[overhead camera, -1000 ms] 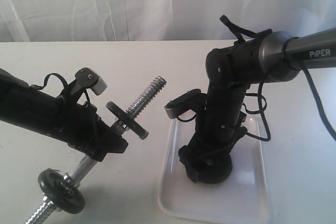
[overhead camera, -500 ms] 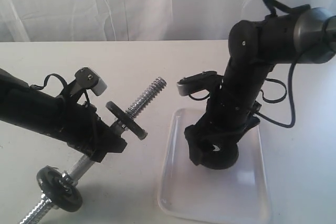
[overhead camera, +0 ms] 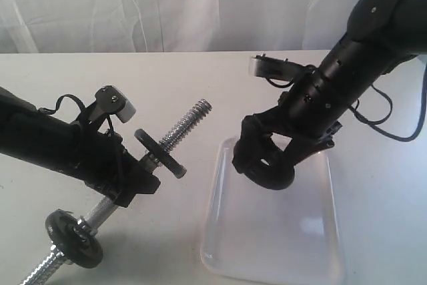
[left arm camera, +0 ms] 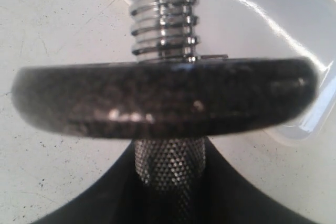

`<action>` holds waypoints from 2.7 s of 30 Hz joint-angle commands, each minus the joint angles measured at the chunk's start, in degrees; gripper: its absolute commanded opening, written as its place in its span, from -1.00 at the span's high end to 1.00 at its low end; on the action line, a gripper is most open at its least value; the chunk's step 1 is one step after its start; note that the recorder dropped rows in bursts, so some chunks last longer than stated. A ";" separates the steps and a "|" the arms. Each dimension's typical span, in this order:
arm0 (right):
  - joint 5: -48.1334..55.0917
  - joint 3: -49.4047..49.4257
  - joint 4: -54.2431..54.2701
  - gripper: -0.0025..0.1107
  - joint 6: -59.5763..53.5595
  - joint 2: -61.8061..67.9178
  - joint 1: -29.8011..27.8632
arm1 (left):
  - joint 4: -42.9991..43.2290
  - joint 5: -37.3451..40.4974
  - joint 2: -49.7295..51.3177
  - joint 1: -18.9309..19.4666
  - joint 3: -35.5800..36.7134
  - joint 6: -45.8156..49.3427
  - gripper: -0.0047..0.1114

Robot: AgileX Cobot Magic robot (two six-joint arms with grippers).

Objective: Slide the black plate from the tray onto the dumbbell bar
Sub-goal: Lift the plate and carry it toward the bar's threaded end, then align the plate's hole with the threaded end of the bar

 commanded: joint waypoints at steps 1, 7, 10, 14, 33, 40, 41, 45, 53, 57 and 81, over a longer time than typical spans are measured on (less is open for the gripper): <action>3.98 -0.11 9.31 0.96 -5.00 -2.83 -2.96 | -3.72 3.76 -2.72 0.00 -1.18 2.41 0.92; 6.93 -0.11 14.60 0.96 -7.94 -3.41 -7.64 | -3.72 4.85 -2.72 0.00 -1.18 3.74 0.92; 7.29 -0.11 18.58 0.96 -10.56 -3.41 -9.77 | -3.72 4.96 -2.72 0.00 -1.18 3.74 0.92; 7.63 -0.11 25.29 0.96 -16.11 -3.41 -11.74 | -3.72 6.39 -2.72 0.00 -1.18 3.74 0.92; 7.63 -1.27 31.54 0.96 -19.43 4.52 -12.64 | -3.72 11.51 -2.72 0.00 -1.18 6.82 0.92; 7.63 -4.52 32.15 0.96 -16.55 4.63 -12.64 | -3.93 12.01 -2.72 0.00 -1.18 7.88 0.92; 7.63 -4.75 32.15 0.96 -16.26 4.63 -12.64 | -4.05 12.01 -2.72 0.00 -1.18 8.06 0.92; 7.63 -4.75 32.26 0.96 -15.01 4.63 -12.53 | -4.15 12.01 -2.72 0.00 -1.18 8.79 0.92; 7.63 -4.75 32.02 0.96 -10.79 4.63 -12.53 | -4.15 12.01 -2.72 0.00 -1.18 9.25 0.92; 7.63 -4.75 31.91 0.96 -9.25 4.63 -12.53 | -4.15 12.01 -2.72 0.00 -1.18 9.86 0.92; 7.63 -4.75 29.74 0.96 -2.03 2.45 -7.95 | -4.15 12.43 -2.72 0.00 -1.18 11.78 0.92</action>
